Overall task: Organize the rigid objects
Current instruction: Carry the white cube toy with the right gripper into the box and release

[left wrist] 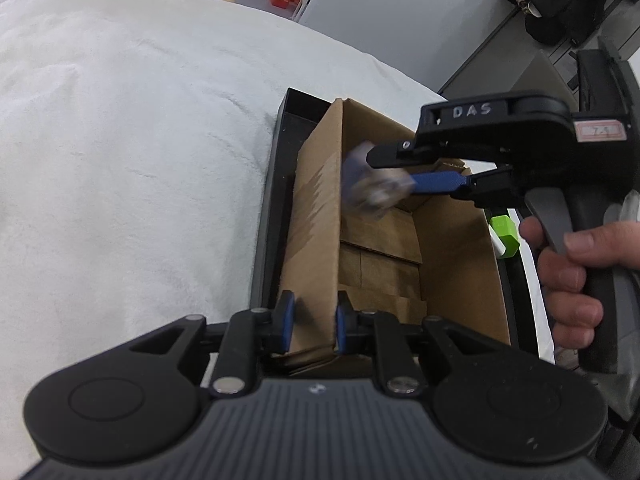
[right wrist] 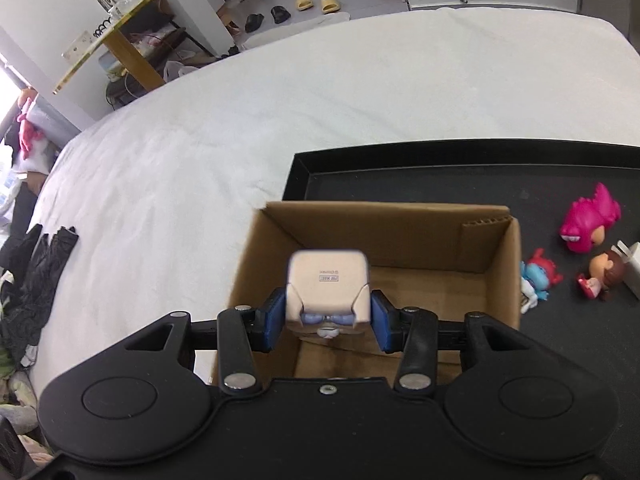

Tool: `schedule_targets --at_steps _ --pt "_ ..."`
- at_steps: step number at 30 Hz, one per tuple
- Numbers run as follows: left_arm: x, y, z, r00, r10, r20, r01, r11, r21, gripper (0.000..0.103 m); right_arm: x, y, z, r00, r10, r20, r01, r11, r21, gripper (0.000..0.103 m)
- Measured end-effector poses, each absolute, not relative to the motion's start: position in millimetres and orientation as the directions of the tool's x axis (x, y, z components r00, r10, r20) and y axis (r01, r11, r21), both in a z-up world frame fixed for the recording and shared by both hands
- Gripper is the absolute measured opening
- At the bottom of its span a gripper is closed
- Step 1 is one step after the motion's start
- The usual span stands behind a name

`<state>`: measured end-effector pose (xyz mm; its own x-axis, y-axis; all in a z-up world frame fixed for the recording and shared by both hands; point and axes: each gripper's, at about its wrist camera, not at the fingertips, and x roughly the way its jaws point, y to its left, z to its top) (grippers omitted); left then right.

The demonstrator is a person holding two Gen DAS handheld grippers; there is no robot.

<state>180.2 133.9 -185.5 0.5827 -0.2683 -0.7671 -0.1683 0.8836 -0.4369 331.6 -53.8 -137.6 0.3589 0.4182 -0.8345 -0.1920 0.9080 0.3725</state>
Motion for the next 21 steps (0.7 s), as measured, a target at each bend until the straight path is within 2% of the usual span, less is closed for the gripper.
schedule_targets --at_steps 8,10,14,16,21 --pt "185 129 -187 0.568 -0.244 -0.786 -0.180 0.895 -0.409 0.019 316 -73 -116 0.382 0.443 -0.811 -0.210 0.896 0.390 0.047" --pt "187 129 -187 0.565 -0.242 -0.789 -0.186 0.894 -0.408 0.019 313 -75 -111 0.399 0.421 -0.815 -0.216 0.907 0.363 0.054" --pt "188 126 -187 0.558 -0.232 -0.797 -0.191 0.898 -0.396 0.019 305 -86 -101 0.417 0.409 -0.812 -0.221 0.912 0.345 0.059" --pt "188 125 -186 0.554 -0.223 -0.802 -0.195 0.902 -0.385 0.019 300 -94 -97 0.429 0.406 -0.807 -0.216 0.914 0.345 0.066" --pt "190 121 -185 0.542 -0.197 -0.817 -0.205 0.912 -0.356 0.019 292 -109 -91 0.444 0.408 -0.798 -0.207 0.913 0.352 0.074"
